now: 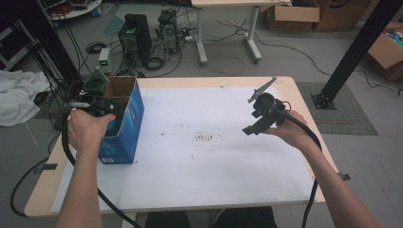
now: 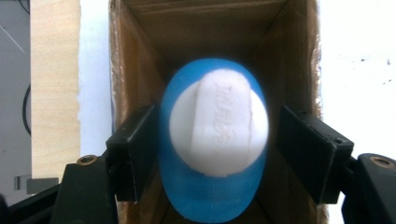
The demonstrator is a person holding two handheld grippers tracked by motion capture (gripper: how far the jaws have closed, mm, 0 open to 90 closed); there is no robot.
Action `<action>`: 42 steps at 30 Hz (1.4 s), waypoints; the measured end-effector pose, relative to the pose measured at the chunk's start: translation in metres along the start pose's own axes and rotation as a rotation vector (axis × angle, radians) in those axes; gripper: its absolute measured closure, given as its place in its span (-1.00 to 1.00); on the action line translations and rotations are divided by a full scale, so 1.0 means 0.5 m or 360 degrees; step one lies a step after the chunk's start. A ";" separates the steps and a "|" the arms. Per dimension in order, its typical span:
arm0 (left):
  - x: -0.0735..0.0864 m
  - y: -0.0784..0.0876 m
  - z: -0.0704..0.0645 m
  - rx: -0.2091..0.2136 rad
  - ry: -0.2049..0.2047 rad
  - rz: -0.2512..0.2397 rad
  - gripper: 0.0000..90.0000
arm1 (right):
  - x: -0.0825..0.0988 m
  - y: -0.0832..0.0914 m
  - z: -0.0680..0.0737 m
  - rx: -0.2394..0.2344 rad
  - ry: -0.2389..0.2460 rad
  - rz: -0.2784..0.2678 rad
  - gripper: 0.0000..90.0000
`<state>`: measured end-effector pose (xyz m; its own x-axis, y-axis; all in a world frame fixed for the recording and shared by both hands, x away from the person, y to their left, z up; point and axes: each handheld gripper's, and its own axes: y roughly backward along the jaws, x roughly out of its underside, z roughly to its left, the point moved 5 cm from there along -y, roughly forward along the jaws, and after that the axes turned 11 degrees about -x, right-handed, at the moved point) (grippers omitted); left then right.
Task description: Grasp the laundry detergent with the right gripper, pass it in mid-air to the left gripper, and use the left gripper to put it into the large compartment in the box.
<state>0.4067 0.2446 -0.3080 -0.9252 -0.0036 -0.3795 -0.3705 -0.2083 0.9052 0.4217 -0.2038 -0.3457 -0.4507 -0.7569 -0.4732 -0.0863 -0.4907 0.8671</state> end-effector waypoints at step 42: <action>-0.096 0.206 -0.245 0.0220 -0.0781 -0.0197 -0.64 | 0.005 0.020 -0.010 0.0034 -0.0018 0.0009 -0.60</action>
<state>0.4229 0.1036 -0.2199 -0.7913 0.4783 -0.3809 -0.4562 -0.0472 0.8886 0.4243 -0.2126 -0.3390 -0.4613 -0.7546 -0.4667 -0.1029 -0.4770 0.8729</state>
